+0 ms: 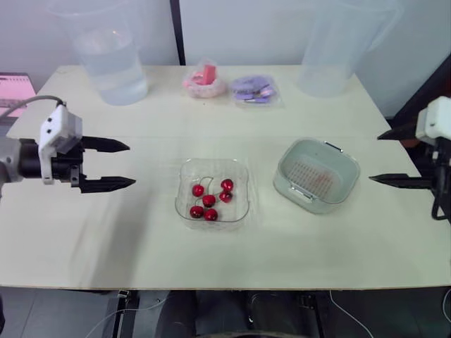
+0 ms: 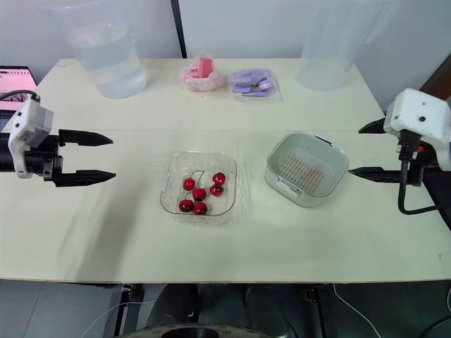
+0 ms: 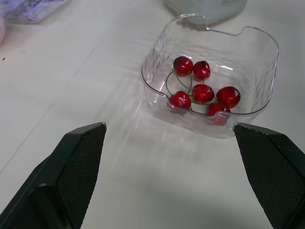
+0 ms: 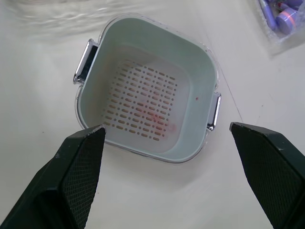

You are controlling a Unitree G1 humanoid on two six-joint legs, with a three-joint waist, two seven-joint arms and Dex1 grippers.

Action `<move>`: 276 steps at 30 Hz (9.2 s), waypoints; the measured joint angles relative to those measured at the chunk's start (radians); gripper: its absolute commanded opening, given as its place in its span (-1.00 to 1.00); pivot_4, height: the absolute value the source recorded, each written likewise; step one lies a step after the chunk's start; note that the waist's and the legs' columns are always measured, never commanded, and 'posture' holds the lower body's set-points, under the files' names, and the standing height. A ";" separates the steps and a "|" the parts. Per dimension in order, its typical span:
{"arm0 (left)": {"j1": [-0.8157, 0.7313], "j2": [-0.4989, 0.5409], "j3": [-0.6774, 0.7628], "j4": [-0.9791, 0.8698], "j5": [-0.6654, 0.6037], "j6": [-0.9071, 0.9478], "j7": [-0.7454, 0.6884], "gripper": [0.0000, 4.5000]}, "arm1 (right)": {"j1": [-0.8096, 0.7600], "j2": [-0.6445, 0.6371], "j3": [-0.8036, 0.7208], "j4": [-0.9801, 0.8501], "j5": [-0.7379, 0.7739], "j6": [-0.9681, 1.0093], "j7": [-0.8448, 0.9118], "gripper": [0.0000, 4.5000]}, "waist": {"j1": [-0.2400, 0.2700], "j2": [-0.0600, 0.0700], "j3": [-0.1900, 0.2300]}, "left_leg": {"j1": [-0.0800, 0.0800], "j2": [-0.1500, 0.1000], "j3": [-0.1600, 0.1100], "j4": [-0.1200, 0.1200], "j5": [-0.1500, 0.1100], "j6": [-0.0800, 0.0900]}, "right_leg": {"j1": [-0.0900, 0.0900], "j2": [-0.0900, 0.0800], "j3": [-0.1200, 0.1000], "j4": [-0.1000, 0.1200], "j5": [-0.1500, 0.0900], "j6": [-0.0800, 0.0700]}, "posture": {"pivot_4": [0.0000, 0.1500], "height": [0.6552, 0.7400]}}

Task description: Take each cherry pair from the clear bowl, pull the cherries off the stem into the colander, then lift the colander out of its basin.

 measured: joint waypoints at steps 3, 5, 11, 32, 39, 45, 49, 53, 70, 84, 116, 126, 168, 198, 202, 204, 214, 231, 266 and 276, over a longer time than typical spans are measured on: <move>0.000 -0.002 0.000 0.003 0.000 -0.008 0.002 0.99 | 0.005 0.012 -0.005 -0.014 0.000 0.009 -0.010 1.00 | -0.001 0.000 0.000 | 0.000 0.000 0.000 0.000 0.000 0.000 | 0.000 0.000 0.000 0.000 0.000 0.000 | 1.00 0.92; 0.000 -0.009 0.000 0.003 -0.001 -0.010 0.004 0.99 | 0.005 0.014 -0.004 -0.018 0.000 0.016 -0.016 1.00 | 0.000 0.000 0.000 | 0.000 0.000 0.000 0.000 0.000 0.000 | 0.000 0.000 0.000 0.000 0.000 0.000 | 1.00 0.92; 0.016 -0.015 0.014 -0.002 -0.002 -0.009 0.013 0.99 | 0.004 0.015 -0.004 -0.039 0.003 0.020 -0.022 1.00 | 0.000 0.000 0.000 | 0.000 0.000 0.000 0.000 0.000 0.000 | 0.000 0.000 0.000 0.000 0.000 0.000 | 1.00 0.92; 0.038 -0.043 0.026 -0.051 0.003 -0.027 0.042 0.99 | -0.405 0.173 0.324 -0.172 0.092 0.222 -0.094 1.00 | -0.007 0.000 0.000 | 0.000 0.000 0.000 0.000 0.000 0.000 | -0.001 0.000 0.000 0.001 0.000 0.000 | 1.00 0.92; 0.076 -0.046 0.017 -0.060 0.024 -0.053 0.042 0.99 | -0.702 0.473 0.667 -0.192 0.046 0.427 -0.140 1.00 | -0.004 0.001 0.000 | -0.001 0.000 0.000 0.000 0.000 0.000 | -0.003 0.000 0.000 0.002 0.000 0.000 | 1.00 0.92; 0.108 -0.052 0.023 -0.082 0.025 -0.056 0.057 0.99 | -0.868 0.646 0.921 -0.091 -0.068 0.468 -0.120 1.00 | 0.000 0.000 0.000 | -0.002 0.000 0.001 0.000 0.000 0.000 | -0.004 0.000 0.000 0.002 0.000 0.000 | 1.00 0.92; 0.137 -0.062 0.030 -0.113 0.024 -0.056 0.080 0.99 | -0.914 0.728 1.039 -0.009 -0.137 0.476 -0.108 1.00 | 0.000 0.000 0.000 | -0.003 0.000 0.001 0.000 0.000 0.000 | -0.004 0.000 0.000 0.002 0.000 0.000 | 1.00 0.92; 0.172 -0.078 0.036 -0.134 0.023 -0.056 0.110 0.99 | -0.925 0.760 1.097 0.018 -0.190 0.469 -0.091 1.00 | -0.001 0.000 0.000 | -0.003 0.001 0.000 0.000 0.000 0.000 | -0.004 0.000 0.000 0.002 0.001 0.002 | 1.00 0.92; 0.230 -0.096 0.069 -0.212 0.018 -0.047 0.182 1.00 | -0.915 0.864 1.234 0.161 -0.435 0.310 -0.071 0.16 | -0.003 0.000 0.000 | -0.002 0.000 0.000 0.000 0.000 0.000 | -0.004 0.000 0.000 0.002 0.001 0.002 | 1.00 0.92; 0.238 -0.099 0.074 -0.239 -0.002 -0.043 0.219 1.00 | -0.871 0.908 1.267 0.227 -0.561 0.201 -0.011 0.16 | -0.003 0.000 0.000 | -0.002 0.000 0.000 0.000 0.000 0.000 | -0.004 0.000 0.000 0.002 0.001 0.001 | 1.00 0.92; 0.184 -0.100 0.087 -0.260 -0.048 -0.001 0.249 1.00 | -0.879 0.848 1.022 0.044 -0.577 0.226 0.139 -0.77 | -0.002 0.000 0.000 | -0.002 0.000 0.000 0.000 0.000 0.000 | -0.003 0.000 0.000 0.001 0.000 0.000 | 1.00 0.92; 0.002 -0.107 0.083 -0.248 -0.145 0.093 0.253 1.00 | -0.912 0.940 0.663 0.011 -0.193 0.545 0.135 -0.77 | -0.004 0.000 0.000 | -0.002 0.000 0.000 -0.001 0.000 0.000 | -0.003 0.001 0.000 0.001 0.001 0.002 | 1.00 0.92; -0.300 -0.214 0.198 -0.209 -0.701 0.505 0.516 1.00 | -0.794 1.194 0.269 0.043 0.469 0.605 -0.374 -0.77 | -0.031 0.000 0.000 | -0.002 0.000 -0.004 -0.002 0.000 0.000 | -0.001 0.001 -0.002 0.000 0.002 0.003 | 1.00 0.92; -0.241 -0.186 0.207 -0.172 -0.782 0.587 0.488 0.22 | -0.794 1.092 0.345 0.009 0.559 0.586 -0.372 -0.77 | -0.030 0.000 0.000 | -0.002 0.000 -0.004 -0.004 0.000 0.000 | -0.002 0.001 -0.002 -0.001 0.002 0.003 | 1.00 0.92; -0.241 -0.189 0.221 -0.171 -0.823 0.606 0.504 0.22 | -0.794 1.084 0.348 0.010 0.559 0.582 -0.369 -0.77 | -0.030 0.000 0.000 | -0.002 0.000 -0.004 -0.004 0.000 0.000 | -0.002 0.001 -0.002 -0.001 0.002 0.003 | 1.00 0.92; -0.242 -0.191 0.231 -0.168 -0.849 0.610 0.519 0.22 | -0.794 1.083 0.350 0.012 0.559 0.582 -0.369 -0.77 | -0.030 0.000 0.000 | -0.002 0.000 -0.004 -0.004 0.000 0.000 | -0.002 0.001 -0.002 -0.001 0.002 0.003 | 1.00 0.92; -0.228 -0.216 0.230 -0.186 -0.900 0.630 0.564 0.22 | -0.794 1.076 0.362 0.019 0.558 0.572 -0.369 -0.77 | -0.030 0.000 0.000 | -0.002 0.000 -0.004 -0.004 0.000 0.000 | -0.002 0.001 -0.002 -0.001 0.002 0.003 | 1.00 0.92; -0.213 -0.296 0.220 -0.216 -1.025 0.648 0.678 0.22 | -0.795 1.075 0.366 0.014 0.558 0.569 -0.379 -0.77 | -0.030 -0.001 0.000 | -0.003 0.000 -0.004 -0.005 0.000 0.000 | -0.002 0.001 -0.002 -0.003 0.002 0.003 | 1.00 0.92; -0.211 -0.213 0.186 -0.230 -1.021 0.655 0.605 0.22 | -0.785 1.053 0.383 -0.014 0.540 0.522 -0.367 -0.77 | -0.029 -0.001 0.000 | -0.004 0.000 -0.003 -0.017 0.001 -0.002 | -0.004 0.000 -0.002 -0.013 0.002 0.003 | 1.00 0.92; -0.287 -0.165 0.146 -0.177 -0.913 0.657 0.449 0.22 | -0.782 1.052 0.391 -0.015 0.539 0.513 -0.350 -0.77 | -0.028 -0.001 0.000 | -0.015 0.000 -0.003 -0.016 0.003 -0.005 | -0.015 0.000 -0.003 -0.012 0.002 0.003 | 1.00 0.92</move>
